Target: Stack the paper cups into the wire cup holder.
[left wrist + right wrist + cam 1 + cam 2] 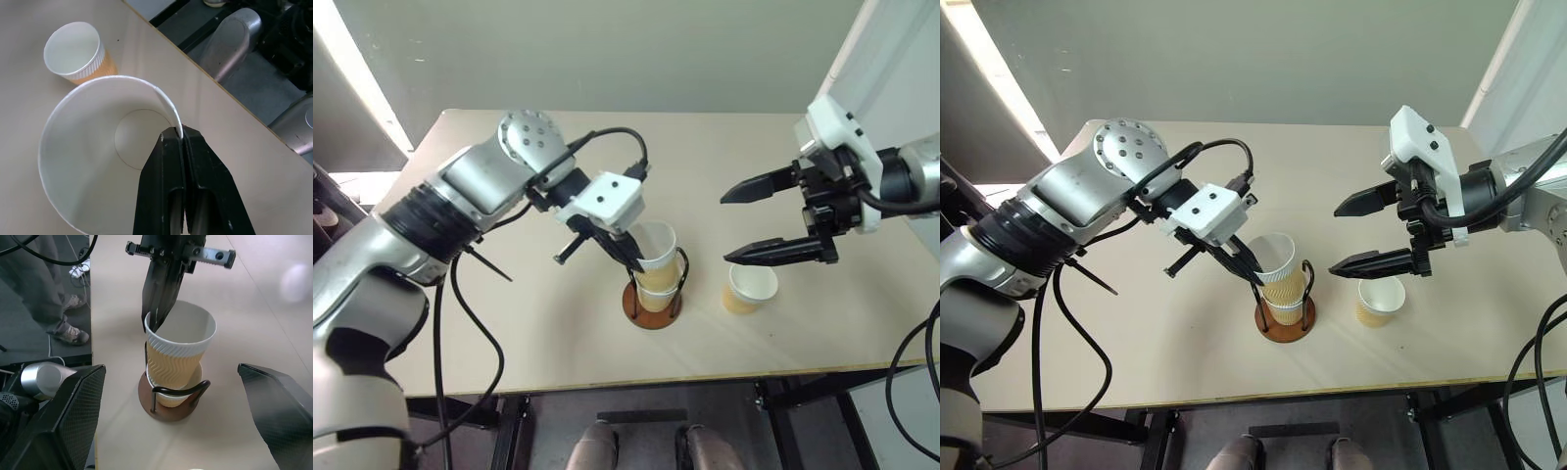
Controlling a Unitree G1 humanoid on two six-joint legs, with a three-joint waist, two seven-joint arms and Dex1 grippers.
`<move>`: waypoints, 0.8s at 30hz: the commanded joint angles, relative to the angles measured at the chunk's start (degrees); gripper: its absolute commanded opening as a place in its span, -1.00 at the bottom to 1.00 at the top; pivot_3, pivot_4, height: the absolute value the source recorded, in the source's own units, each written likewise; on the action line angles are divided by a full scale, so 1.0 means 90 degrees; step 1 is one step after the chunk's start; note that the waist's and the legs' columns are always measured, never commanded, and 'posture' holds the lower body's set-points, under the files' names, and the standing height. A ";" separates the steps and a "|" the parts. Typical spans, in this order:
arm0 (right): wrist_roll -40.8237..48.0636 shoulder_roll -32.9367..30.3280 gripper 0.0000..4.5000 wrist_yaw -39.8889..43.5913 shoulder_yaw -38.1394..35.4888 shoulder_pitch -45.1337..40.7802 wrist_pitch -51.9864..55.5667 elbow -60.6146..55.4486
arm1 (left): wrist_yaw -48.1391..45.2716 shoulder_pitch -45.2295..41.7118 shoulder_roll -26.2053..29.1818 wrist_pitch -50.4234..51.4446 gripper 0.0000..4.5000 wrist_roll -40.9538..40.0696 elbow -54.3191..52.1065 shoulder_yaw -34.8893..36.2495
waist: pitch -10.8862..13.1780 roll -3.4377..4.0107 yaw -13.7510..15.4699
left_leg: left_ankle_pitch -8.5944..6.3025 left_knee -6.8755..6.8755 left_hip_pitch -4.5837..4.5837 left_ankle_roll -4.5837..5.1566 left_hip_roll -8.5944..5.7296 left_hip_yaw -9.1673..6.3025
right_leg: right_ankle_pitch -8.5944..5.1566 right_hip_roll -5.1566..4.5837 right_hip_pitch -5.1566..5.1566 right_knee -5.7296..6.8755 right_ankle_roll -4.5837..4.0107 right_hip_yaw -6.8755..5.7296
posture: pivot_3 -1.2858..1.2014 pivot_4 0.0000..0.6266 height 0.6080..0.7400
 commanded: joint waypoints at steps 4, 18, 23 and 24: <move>-0.0064 -0.0236 1.00 0.0001 -0.0183 0.0020 -0.0111 -0.0029 | -0.0216 -0.0007 -0.0213 -0.0067 -0.25 0.0183 0.0118 0.0262 | 0.0000 0.0000 0.0003 | 0.0000 0.0002 -0.0002 0.0000 -0.0001 0.0002 | 0.0001 0.0001 0.0000 0.0000 0.0002 -0.0001 | 0.03 -0.52 1.00; -0.1102 -0.0912 1.00 0.0189 0.0380 0.1233 -0.1114 -0.0498 | -0.0216 -0.0064 -0.0244 0.0573 0.97 0.0243 0.0739 0.1361 | 0.0000 0.0000 0.0028 | -0.0013 0.0019 -0.0007 0.0019 -0.0001 0.0002 | 0.0002 -0.0002 0.0004 -0.0002 0.0012 0.0000 | 0.03 -0.52 1.00; -0.1738 -0.1011 1.00 0.0240 0.0700 0.1888 -0.1757 -0.0567 | -0.0216 0.0184 0.0009 0.0644 0.97 0.0666 0.0809 0.1980 | 0.0000 0.0001 0.0017 | -0.0019 0.0034 -0.0008 0.0029 -0.0001 0.0011 | 0.0004 -0.0001 0.0006 0.0000 0.0022 0.0006 | 0.03 -0.52 1.00; -0.1846 -0.0999 1.00 0.0252 0.0753 0.1972 -0.1858 -0.0565 | -0.0216 0.0256 0.0075 0.0741 0.97 0.0666 0.0694 0.2108 | 0.0000 0.0001 0.0003 | -0.0020 0.0036 -0.0007 0.0032 0.0000 0.0012 | 0.0005 -0.0002 0.0008 -0.0001 0.0025 0.0008 | 0.03 -0.52 1.00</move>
